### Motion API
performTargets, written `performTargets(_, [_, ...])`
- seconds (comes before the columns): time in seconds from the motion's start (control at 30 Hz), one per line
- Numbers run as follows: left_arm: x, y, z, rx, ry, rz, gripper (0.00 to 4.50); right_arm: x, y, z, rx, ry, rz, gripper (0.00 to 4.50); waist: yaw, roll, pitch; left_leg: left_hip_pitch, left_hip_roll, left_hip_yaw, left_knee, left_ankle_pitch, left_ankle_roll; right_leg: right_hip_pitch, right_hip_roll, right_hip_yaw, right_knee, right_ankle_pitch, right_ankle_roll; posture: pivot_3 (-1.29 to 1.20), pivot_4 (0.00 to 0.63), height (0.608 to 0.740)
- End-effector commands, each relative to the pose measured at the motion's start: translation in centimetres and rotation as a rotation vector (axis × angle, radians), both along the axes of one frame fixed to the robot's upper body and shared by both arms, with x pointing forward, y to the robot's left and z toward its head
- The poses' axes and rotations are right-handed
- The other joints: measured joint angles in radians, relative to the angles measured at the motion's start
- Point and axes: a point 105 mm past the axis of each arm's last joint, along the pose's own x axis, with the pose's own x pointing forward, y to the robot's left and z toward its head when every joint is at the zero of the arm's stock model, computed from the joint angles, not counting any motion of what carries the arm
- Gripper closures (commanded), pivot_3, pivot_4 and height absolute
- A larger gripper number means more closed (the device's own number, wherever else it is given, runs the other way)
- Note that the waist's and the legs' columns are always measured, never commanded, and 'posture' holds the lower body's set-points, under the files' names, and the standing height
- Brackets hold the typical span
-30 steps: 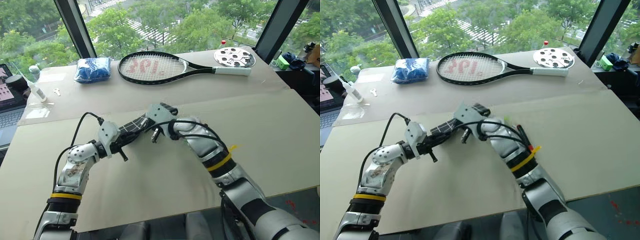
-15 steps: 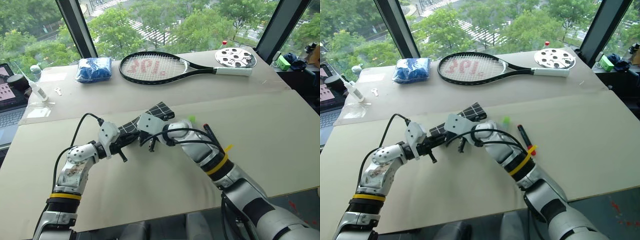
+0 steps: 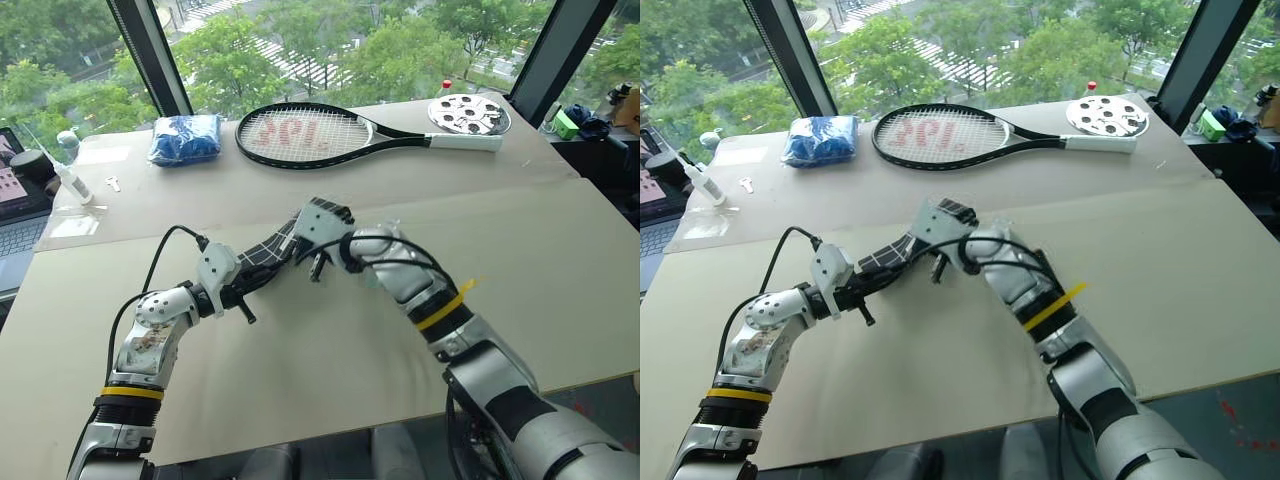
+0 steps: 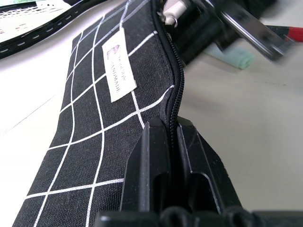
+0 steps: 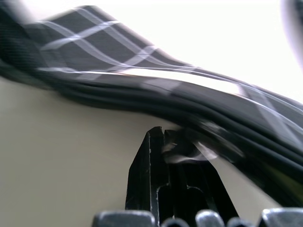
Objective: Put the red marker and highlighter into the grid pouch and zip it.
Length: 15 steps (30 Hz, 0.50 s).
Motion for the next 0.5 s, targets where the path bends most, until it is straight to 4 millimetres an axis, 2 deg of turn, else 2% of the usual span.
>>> performTargets(0.03, [-0.1, -0.3, 1.1, -0.002, -0.040, -0.025, 4.50, -1.8, 1.9, 1.7, 0.034, -0.034, 0.080, 4.45, 0.002, 0.000, 0.000, 0.000, 0.000, 0.000, 0.000, 0.000, 0.000, 0.000, 0.000, 0.000, 0.000, 0.000, 0.000, 0.00, 0.150, 0.740])
performTargets(0.13, [-0.1, -0.2, 1.1, -0.001, -0.039, -0.026, 4.50, -3.1, 2.8, 1.4, 0.029, -0.018, 0.128, 4.45, 0.003, 0.000, 0.000, 0.000, 0.000, 0.000, 0.001, 0.000, 0.000, 0.000, 0.000, 0.000, 0.000, 0.000, 0.000, 0.00, 0.150, 0.740])
performTargets(0.23, [-0.1, -0.3, 1.1, -0.003, -0.040, -0.027, 4.50, -3.3, 2.9, 1.6, 0.028, -0.018, 0.138, 4.45, 0.003, 0.000, 0.000, 0.000, 0.000, 0.000, 0.000, 0.000, 0.000, 0.000, 0.000, 0.000, 0.000, 0.000, 0.000, 0.00, 0.150, 0.740])
performTargets(0.33, [-0.2, -0.3, 1.2, -0.006, -0.041, -0.024, 4.50, -1.5, 1.6, 2.1, 0.025, -0.042, 0.068, 4.45, 0.003, 0.000, 0.000, 0.000, 0.000, 0.000, 0.000, 0.000, 0.000, 0.000, 0.000, 0.000, 0.000, 0.000, 0.000, 0.00, 0.150, 0.740])
performTargets(0.5, [-0.4, -0.2, 0.9, -0.008, -0.035, -0.020, 4.50, 1.9, -1.9, 3.4, 0.020, -0.093, -0.064, 4.45, 0.003, 0.000, 0.000, 0.000, 0.000, 0.000, 0.000, 0.000, 0.000, 0.000, 0.000, 0.000, 0.000, 0.000, 0.000, 0.00, 0.150, 0.740])
